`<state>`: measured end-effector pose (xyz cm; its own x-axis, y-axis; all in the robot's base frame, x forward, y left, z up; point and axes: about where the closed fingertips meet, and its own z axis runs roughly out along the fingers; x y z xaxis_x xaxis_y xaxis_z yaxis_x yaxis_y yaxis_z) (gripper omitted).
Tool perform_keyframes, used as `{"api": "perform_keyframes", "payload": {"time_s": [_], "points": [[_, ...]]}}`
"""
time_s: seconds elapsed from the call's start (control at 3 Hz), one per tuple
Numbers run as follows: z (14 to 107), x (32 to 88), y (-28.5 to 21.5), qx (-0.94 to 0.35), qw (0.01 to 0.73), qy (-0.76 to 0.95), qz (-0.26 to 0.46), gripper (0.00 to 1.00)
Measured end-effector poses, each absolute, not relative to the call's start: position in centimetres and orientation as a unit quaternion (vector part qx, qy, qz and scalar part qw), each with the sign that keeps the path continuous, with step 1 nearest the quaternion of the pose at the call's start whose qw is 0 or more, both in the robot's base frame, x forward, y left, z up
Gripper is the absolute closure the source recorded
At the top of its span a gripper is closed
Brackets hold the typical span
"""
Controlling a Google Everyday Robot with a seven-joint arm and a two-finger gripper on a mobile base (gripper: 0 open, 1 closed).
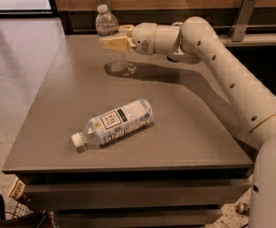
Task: Place water bottle upright
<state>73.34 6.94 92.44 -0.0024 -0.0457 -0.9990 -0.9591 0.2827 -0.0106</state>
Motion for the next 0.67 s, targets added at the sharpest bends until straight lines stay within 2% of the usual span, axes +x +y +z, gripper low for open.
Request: {"api": "perform_keyframes", "payload": {"time_s": [0.67], "points": [[92.9, 71.6, 3.2, -0.414, 0.587, 0.583, 0.379, 1.0]]}}
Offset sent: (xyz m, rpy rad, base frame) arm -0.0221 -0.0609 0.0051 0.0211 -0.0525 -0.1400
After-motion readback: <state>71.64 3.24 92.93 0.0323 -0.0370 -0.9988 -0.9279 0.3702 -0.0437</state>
